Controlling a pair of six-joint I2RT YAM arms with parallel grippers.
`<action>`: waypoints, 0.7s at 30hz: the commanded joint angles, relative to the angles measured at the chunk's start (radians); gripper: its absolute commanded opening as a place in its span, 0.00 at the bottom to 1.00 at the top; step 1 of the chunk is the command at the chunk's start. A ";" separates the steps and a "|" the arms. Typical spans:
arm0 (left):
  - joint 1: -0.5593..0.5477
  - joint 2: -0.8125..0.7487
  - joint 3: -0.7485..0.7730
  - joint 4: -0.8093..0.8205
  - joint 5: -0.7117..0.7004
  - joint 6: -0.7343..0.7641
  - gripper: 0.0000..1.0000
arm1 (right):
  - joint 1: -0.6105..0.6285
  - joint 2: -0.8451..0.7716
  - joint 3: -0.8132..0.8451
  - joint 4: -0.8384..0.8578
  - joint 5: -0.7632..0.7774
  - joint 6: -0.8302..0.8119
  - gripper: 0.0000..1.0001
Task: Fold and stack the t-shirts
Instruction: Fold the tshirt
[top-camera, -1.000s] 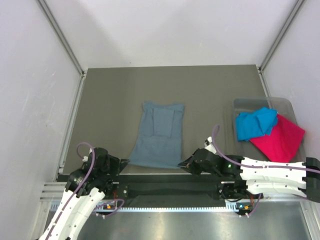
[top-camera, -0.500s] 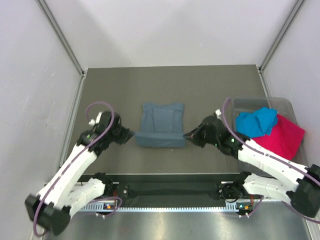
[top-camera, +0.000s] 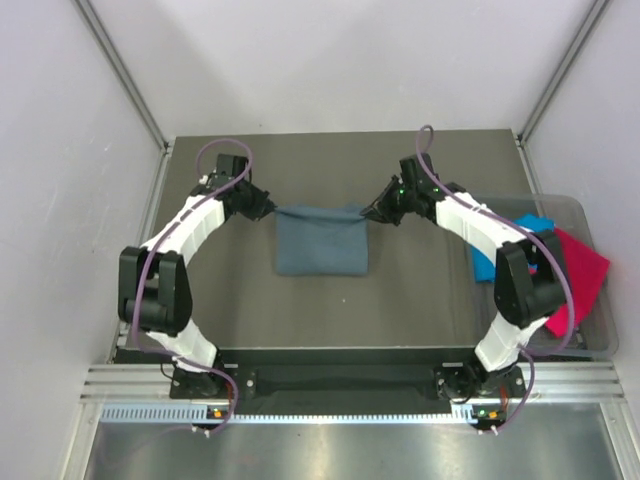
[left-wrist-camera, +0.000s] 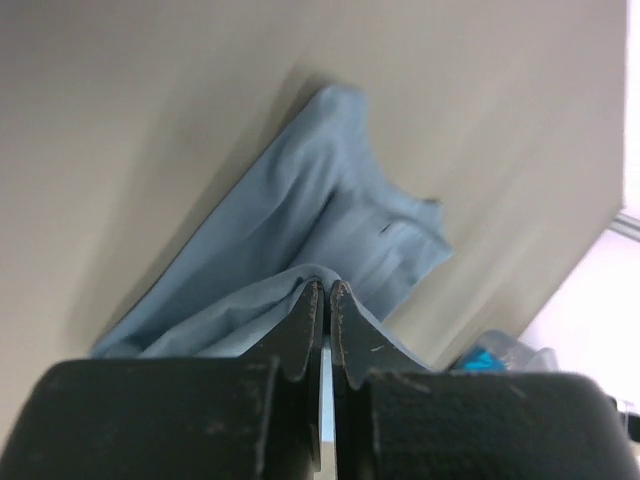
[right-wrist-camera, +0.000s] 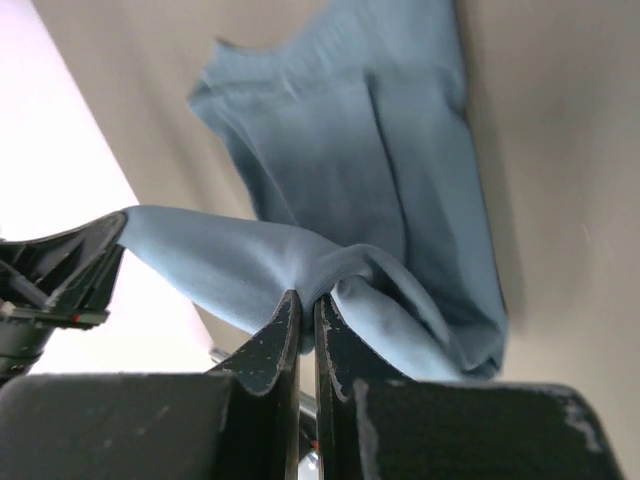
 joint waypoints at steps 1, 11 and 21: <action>0.041 0.085 0.095 0.123 0.045 0.055 0.00 | -0.042 0.076 0.121 -0.017 -0.063 -0.057 0.00; 0.058 0.333 0.267 0.180 0.179 0.080 0.00 | -0.095 0.267 0.273 -0.010 -0.142 -0.074 0.00; 0.059 0.466 0.358 0.203 0.217 0.084 0.00 | -0.141 0.374 0.306 0.036 -0.206 -0.076 0.01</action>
